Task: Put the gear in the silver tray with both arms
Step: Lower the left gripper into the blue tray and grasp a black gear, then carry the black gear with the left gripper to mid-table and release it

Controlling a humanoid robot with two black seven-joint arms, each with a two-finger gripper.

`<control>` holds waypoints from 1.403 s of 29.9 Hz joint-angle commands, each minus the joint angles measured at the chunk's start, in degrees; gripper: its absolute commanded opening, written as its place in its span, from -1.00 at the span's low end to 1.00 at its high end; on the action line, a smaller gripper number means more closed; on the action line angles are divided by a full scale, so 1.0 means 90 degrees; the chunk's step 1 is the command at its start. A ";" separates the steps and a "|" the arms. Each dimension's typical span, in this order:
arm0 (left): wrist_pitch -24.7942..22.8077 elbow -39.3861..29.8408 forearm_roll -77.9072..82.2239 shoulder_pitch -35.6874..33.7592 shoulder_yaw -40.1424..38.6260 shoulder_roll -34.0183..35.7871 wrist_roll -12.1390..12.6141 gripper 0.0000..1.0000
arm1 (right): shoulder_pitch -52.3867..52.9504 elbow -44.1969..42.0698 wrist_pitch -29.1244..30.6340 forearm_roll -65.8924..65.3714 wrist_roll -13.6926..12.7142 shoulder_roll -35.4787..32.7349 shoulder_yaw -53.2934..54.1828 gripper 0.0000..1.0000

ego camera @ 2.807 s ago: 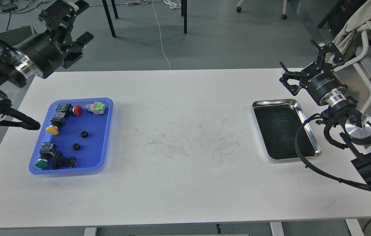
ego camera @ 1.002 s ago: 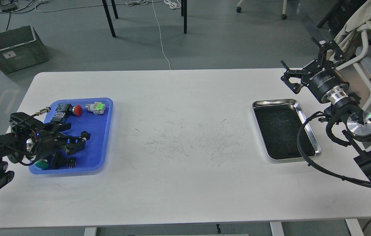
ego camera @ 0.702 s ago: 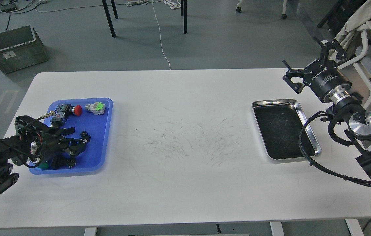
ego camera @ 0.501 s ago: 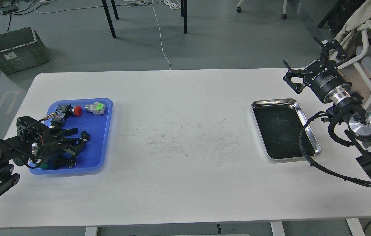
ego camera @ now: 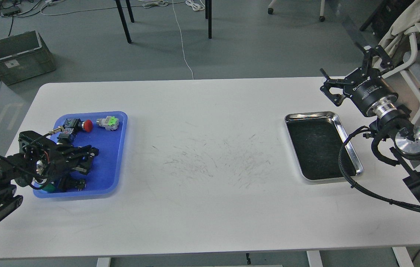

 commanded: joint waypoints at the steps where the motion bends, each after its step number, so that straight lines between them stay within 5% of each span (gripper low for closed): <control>1: 0.0010 -0.0064 -0.0088 -0.0115 -0.0049 0.0024 0.0000 -0.87 | 0.0010 0.0000 0.0000 -0.0005 0.0000 0.0000 0.0000 0.98; 13: -0.0556 -0.1488 -0.0781 -0.1863 -0.0089 0.0541 0.0000 -0.87 | 0.0049 0.0000 0.0000 -0.0005 0.0000 -0.0126 -0.0009 0.98; 19: -0.0761 -0.2076 -0.0919 -0.2303 -0.0108 -0.0110 0.0688 -0.87 | 0.0088 0.0000 0.0000 -0.0005 0.0000 -0.0234 -0.0019 0.98; 26: -0.0616 -0.1569 -0.0773 -0.2216 -0.0020 -0.2238 0.1236 -0.87 | 0.0078 -0.0010 0.0000 -0.0005 0.0000 -0.0244 0.0000 0.98; 31: -0.0459 -0.0584 -0.0704 -0.2157 -0.0010 -0.3716 0.1256 -0.87 | 0.0059 -0.0010 0.0000 -0.0005 0.0000 -0.0361 0.0029 0.98; 37: -0.0439 0.0473 -0.0801 -0.2167 0.0487 -0.3716 0.1197 -0.87 | 0.0030 -0.0010 0.0009 0.0005 0.0000 -0.0488 0.0049 0.98; 42: -0.0439 -0.0229 -0.0831 -0.2001 0.0478 -0.3716 0.1441 -0.87 | -0.0009 0.0000 0.0009 -0.0005 0.0000 -0.0546 0.0049 0.98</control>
